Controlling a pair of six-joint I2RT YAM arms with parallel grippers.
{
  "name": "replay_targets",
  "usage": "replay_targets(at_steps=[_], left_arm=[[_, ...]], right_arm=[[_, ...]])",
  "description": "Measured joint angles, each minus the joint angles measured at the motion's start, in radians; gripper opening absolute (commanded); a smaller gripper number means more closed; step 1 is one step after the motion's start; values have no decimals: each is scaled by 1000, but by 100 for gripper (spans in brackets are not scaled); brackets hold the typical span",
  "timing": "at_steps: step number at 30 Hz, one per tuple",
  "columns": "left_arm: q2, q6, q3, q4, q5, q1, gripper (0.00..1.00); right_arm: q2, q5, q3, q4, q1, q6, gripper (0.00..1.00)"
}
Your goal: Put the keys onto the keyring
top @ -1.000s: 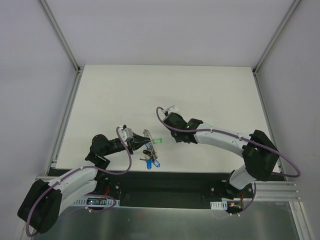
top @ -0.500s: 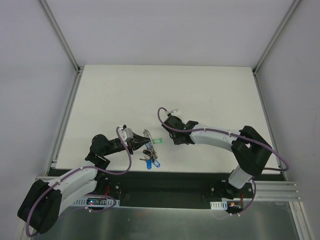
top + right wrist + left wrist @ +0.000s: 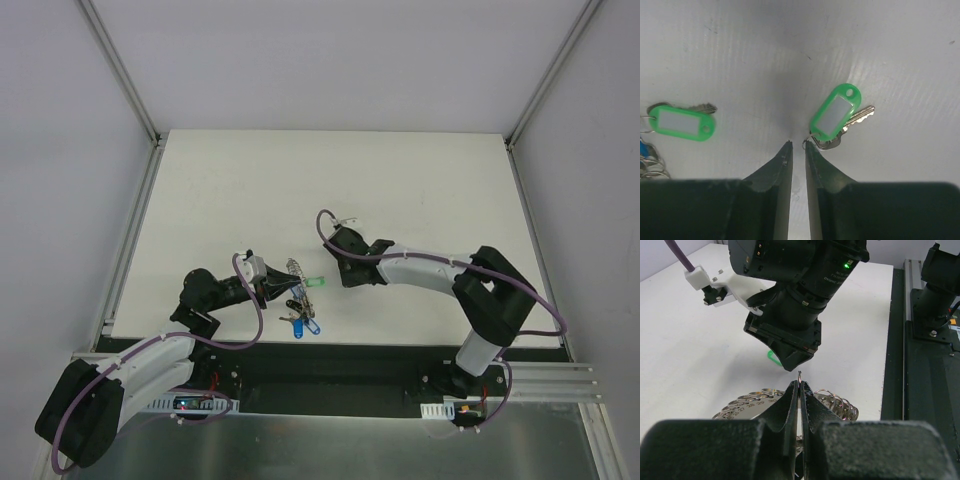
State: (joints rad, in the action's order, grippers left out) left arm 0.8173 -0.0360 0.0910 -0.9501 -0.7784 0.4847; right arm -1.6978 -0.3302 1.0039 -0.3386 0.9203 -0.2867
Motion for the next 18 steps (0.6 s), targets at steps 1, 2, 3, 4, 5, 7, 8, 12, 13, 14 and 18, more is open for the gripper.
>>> replay_targets(at_steps=[1,2,3,4,5,7,8,12,13,14,18], left_arm=[[0,0,0,0,0,0,0],[0,0,0,0,0,0,0],[0,0,0,0,0,0,0],[0,0,0,0,0,0,0],[0,0,0,1,0,0,0],[-1,0,0,2,0,0,0],[-1,0,0,4,0,0,0],[-2,0,0,6,0,0,0],[-2,0,0,6,0,0,0],[-3,0,0,6,0,0,0],[-3,0,0,6,1,0,0]], right_arm=[[0,15,0,13,-5,-3,21],[0,31,-2,30,-12,-9,25],[0,50,-6,52,-21,-15,26],[0,68,-13,77,-34,-22,27],[0,86,-21,99,-47,-26,27],[0,111,-30,122,-76,-28,27],[0,120,-31,127,-90,-27,28],[15,135,-31,141,-140,-3,27],[20,138,-30,141,-153,7,27],[25,145,-27,140,-167,20,27],[32,168,-11,140,-223,71,27]])
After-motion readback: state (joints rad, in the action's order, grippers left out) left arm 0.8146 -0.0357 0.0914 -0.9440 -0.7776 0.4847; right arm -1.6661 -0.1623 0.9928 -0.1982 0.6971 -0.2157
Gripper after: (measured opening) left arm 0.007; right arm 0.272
